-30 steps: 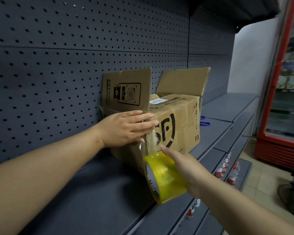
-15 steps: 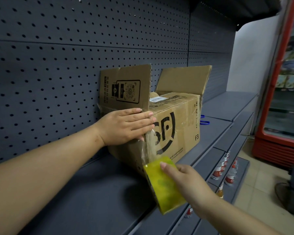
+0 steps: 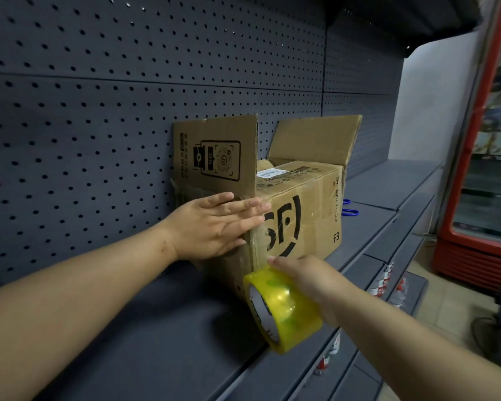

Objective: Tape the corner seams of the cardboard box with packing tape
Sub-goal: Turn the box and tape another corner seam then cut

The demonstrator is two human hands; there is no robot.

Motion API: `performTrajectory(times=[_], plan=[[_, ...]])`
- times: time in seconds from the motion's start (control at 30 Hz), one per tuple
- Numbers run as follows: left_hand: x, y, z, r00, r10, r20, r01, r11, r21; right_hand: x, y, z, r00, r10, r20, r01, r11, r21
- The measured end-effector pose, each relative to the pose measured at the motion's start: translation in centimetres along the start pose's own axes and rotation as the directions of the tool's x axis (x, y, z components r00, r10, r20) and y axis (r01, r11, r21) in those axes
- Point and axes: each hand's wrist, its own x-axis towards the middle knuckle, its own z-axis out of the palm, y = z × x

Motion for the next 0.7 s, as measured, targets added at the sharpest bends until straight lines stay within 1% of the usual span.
performTrajectory(times=[0.1, 0.2, 0.27, 0.37, 0.5, 0.6, 0.7], plan=[[-0.2, -0.2, 0.0, 1.000, 0.009, -0.014, -0.009, 1.000, 0.023, 0.0, 0.1, -0.1, 1.000, 0.015, 0.007, -0.015, 1.000, -0.009], [0.1, -0.6, -0.6, 0.994, -0.046, -0.099, 0.048, 0.999, 0.016, 0.1, 0.3, -0.1, 1.000, 0.025, 0.016, -0.025, 1.000, 0.000], [0.3, -0.5, -0.6, 0.991, -0.006, -0.136, 0.016, 0.997, 0.072, 0.1, 0.3, -0.1, 1.000, 0.026, 0.007, -0.026, 1.000, -0.007], [0.6, -0.1, -0.5, 0.995, 0.037, -0.097, -0.024, 0.991, 0.131, 0.0, 0.4, -0.3, 1.000, 0.019, -0.004, -0.019, 1.000, -0.009], [0.1, 0.1, -0.5, 0.999, 0.023, -0.024, -0.018, 0.978, 0.206, 0.0, 0.5, -0.3, 1.000, 0.014, -0.004, -0.014, 1.000, -0.007], [-0.1, 0.2, -0.7, 0.998, -0.057, 0.041, 0.050, 0.987, 0.152, 0.1, 0.6, -0.3, 1.000, 0.008, -0.006, -0.008, 1.000, -0.006], [0.0, 0.7, -1.0, 0.985, -0.136, 0.105, 0.141, 0.989, -0.043, 0.0, 0.6, -0.2, 1.000, 0.008, 0.001, -0.008, 1.000, -0.005]])
